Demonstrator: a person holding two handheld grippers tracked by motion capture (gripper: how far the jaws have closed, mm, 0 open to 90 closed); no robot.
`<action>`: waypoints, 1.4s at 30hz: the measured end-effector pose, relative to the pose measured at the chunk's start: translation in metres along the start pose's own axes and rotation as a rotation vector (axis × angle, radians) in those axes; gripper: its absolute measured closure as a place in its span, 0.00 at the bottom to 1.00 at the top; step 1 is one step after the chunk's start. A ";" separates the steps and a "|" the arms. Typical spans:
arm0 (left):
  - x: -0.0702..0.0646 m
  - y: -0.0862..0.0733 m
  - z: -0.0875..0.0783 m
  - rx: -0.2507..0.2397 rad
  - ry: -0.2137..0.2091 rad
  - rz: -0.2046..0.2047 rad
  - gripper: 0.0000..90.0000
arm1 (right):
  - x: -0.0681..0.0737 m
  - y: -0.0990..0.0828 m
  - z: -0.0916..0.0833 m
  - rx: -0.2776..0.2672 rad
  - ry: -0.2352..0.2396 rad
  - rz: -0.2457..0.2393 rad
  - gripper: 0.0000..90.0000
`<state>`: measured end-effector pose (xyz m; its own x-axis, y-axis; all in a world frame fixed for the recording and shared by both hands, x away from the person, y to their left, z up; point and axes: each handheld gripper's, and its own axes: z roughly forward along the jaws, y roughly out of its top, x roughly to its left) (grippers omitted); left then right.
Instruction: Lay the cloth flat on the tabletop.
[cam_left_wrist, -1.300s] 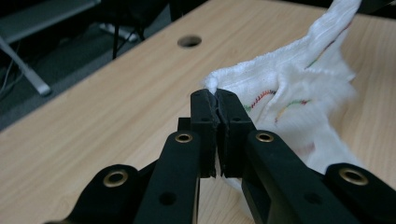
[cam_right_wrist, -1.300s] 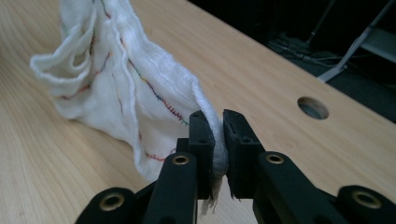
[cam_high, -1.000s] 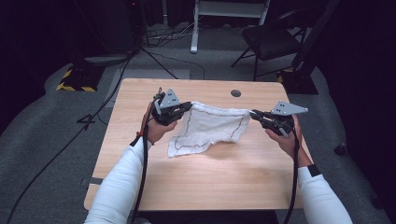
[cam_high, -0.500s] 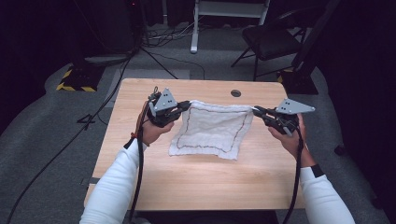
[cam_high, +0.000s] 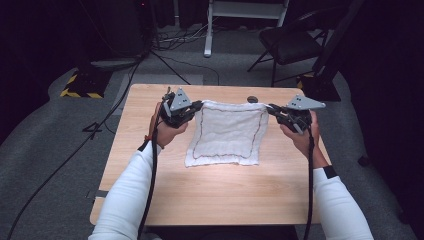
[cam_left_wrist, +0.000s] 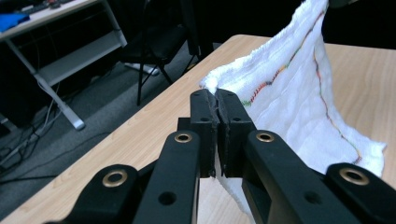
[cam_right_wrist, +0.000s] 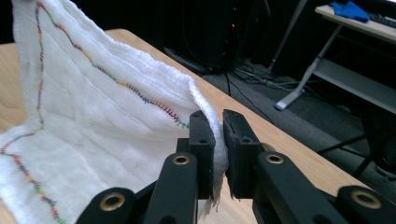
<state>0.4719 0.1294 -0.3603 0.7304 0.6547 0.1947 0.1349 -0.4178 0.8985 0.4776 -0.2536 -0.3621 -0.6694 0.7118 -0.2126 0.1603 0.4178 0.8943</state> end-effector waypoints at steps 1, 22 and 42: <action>0.001 -0.001 0.004 0.002 0.013 -0.004 0.95 | -0.001 -0.001 0.004 0.006 -0.003 0.006 0.92; 0.029 -0.049 0.071 0.155 0.124 -0.119 0.92 | -0.015 -0.036 0.086 0.156 -0.043 0.081 0.90; 0.027 -0.079 0.087 0.271 0.177 -0.181 0.51 | -0.012 -0.059 0.111 0.237 -0.016 0.120 0.78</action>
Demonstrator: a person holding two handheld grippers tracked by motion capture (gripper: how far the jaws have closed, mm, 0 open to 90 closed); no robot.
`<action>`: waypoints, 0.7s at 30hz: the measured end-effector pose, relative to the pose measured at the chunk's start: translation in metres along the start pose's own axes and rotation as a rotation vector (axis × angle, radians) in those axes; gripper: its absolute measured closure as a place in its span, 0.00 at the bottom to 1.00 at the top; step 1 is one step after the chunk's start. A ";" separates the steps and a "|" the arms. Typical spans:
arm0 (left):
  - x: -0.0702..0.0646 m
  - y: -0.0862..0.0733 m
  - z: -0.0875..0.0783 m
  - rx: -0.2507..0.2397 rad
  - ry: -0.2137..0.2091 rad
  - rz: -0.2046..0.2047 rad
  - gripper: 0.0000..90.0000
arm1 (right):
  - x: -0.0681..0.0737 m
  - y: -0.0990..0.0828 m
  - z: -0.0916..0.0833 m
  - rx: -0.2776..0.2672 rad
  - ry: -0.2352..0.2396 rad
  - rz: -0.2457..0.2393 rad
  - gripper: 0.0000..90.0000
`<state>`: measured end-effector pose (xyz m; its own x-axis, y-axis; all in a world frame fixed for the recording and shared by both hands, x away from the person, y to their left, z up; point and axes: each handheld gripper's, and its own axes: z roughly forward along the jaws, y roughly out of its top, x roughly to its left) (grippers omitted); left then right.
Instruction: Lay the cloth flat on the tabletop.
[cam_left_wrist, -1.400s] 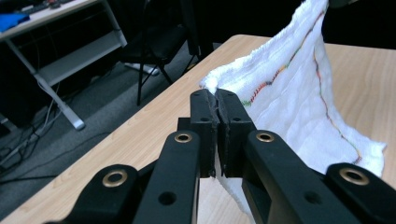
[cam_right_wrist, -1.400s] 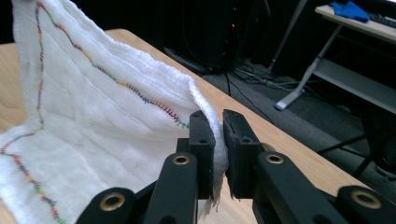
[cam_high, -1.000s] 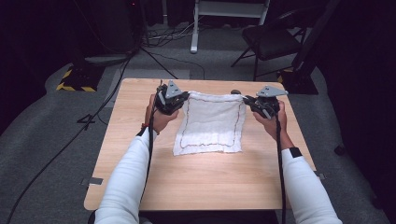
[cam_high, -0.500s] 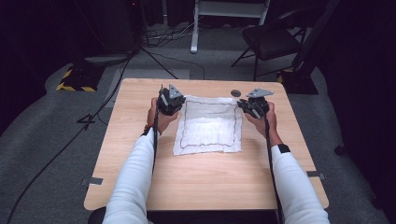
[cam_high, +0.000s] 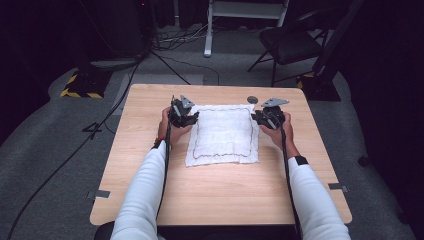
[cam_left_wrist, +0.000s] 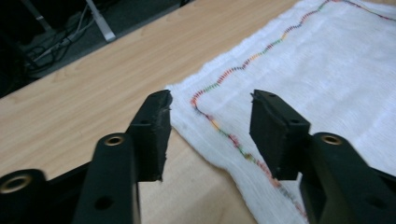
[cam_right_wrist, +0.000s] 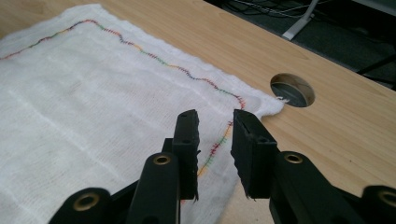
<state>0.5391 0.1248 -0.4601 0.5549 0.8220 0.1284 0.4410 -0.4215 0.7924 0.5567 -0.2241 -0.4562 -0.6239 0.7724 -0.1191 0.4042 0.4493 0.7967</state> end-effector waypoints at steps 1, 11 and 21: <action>-0.002 -0.002 -0.003 -0.001 -0.021 0.008 0.47 | 0.001 -0.002 -0.001 0.004 0.017 -0.007 0.76; -0.026 -0.026 -0.041 0.051 -0.163 0.093 0.25 | 0.021 -0.030 -0.037 0.054 0.214 -0.076 0.51; -0.048 -0.061 -0.067 0.136 -0.274 0.120 0.27 | 0.047 -0.063 -0.066 0.096 0.377 -0.143 0.46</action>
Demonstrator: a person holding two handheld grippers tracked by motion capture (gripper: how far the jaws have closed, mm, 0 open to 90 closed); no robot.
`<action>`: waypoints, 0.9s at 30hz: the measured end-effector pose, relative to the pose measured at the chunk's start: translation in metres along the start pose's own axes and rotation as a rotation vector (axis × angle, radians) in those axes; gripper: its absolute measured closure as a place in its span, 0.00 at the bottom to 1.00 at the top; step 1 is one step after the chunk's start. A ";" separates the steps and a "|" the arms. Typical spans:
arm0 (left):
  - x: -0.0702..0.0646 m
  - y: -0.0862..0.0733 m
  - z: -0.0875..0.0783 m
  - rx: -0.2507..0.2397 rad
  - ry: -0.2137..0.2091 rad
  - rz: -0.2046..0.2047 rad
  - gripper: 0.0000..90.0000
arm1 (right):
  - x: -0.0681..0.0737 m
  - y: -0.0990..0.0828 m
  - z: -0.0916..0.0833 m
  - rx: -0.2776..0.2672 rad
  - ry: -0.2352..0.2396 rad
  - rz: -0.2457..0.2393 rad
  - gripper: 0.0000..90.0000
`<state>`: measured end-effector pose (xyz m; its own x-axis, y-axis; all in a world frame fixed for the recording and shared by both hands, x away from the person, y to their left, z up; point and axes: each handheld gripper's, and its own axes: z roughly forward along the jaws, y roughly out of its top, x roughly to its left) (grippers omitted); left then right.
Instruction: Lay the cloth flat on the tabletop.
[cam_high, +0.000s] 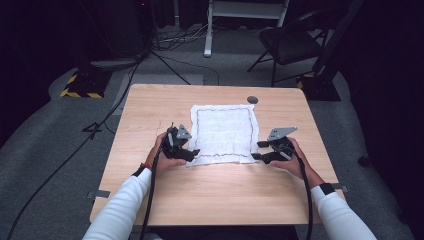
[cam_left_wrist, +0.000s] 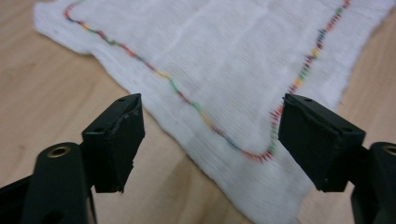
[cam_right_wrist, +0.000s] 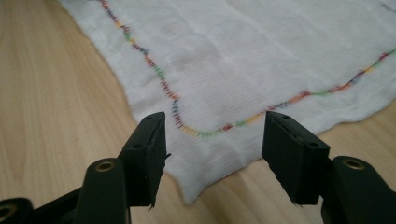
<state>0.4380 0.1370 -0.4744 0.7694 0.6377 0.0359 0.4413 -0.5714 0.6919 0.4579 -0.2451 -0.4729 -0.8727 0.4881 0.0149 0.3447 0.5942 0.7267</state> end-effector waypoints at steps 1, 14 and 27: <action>-0.001 -0.003 0.000 0.007 -0.013 -0.001 0.31 | 0.003 -0.004 0.001 0.014 0.009 -0.001 0.47; -0.008 -0.023 -0.001 0.064 -0.107 -0.017 0.55 | 0.007 -0.015 0.009 0.074 0.004 -0.035 0.79; -0.026 -0.020 -0.002 0.070 -0.120 0.055 0.94 | 0.018 -0.029 -0.016 0.090 -0.042 -0.076 0.97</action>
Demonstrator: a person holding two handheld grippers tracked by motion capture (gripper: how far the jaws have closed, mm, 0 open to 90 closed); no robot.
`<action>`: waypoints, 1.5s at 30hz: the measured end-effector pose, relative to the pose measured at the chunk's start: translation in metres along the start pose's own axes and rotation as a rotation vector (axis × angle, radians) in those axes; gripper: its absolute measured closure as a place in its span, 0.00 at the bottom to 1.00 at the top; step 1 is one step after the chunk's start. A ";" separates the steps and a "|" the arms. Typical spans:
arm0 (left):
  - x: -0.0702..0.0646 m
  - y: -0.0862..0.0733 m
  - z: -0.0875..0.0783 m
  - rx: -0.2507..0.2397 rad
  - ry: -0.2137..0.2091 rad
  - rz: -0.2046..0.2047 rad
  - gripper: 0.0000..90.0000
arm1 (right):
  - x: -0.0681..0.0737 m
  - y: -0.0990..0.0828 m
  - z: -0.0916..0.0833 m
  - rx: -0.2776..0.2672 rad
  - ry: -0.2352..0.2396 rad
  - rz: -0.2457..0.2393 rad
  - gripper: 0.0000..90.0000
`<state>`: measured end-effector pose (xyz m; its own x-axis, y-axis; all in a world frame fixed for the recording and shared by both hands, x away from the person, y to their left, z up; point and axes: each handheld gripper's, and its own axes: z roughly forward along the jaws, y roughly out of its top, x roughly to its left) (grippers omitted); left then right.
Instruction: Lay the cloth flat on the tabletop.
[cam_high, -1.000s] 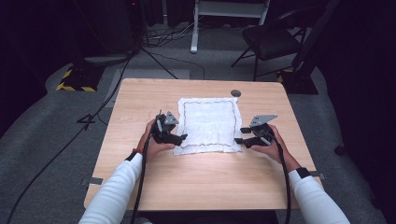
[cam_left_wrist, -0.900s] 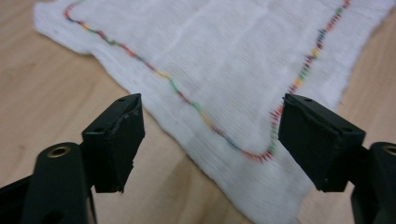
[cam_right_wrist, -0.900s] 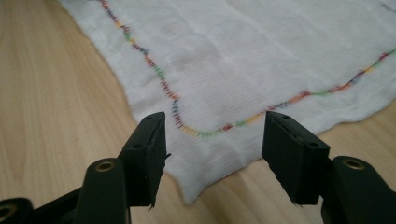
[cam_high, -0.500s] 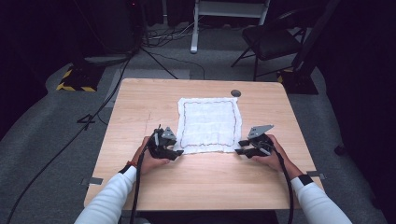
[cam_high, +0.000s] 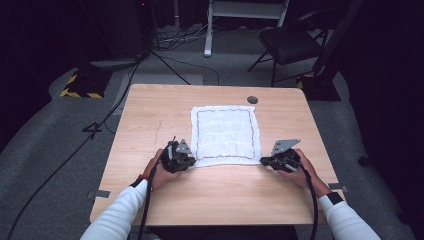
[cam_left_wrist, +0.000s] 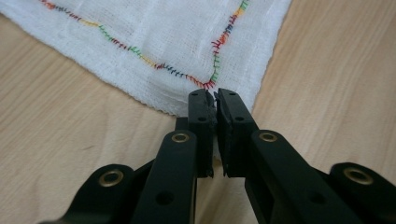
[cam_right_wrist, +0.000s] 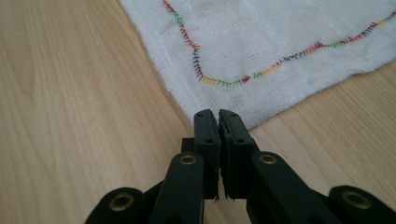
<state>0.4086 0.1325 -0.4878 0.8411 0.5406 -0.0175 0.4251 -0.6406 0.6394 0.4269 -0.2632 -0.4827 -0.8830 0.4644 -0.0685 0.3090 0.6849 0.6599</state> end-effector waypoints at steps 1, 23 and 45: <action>-0.003 0.001 0.000 0.002 -0.007 0.002 0.94 | 0.001 -0.003 -0.004 -0.006 0.001 0.008 0.97; -0.022 -0.013 -0.012 -0.021 -0.013 -0.026 0.56 | 0.035 -0.039 -0.036 -0.055 -0.021 0.098 0.77; 0.015 -0.034 -0.034 -0.074 0.138 -0.059 0.19 | 0.048 0.010 -0.017 -0.167 -0.053 0.049 0.38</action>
<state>0.3953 0.1809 -0.4838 0.7593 0.6491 0.0463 0.4422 -0.5668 0.6951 0.3819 -0.2439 -0.4669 -0.8471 0.5269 -0.0699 0.2840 0.5600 0.7783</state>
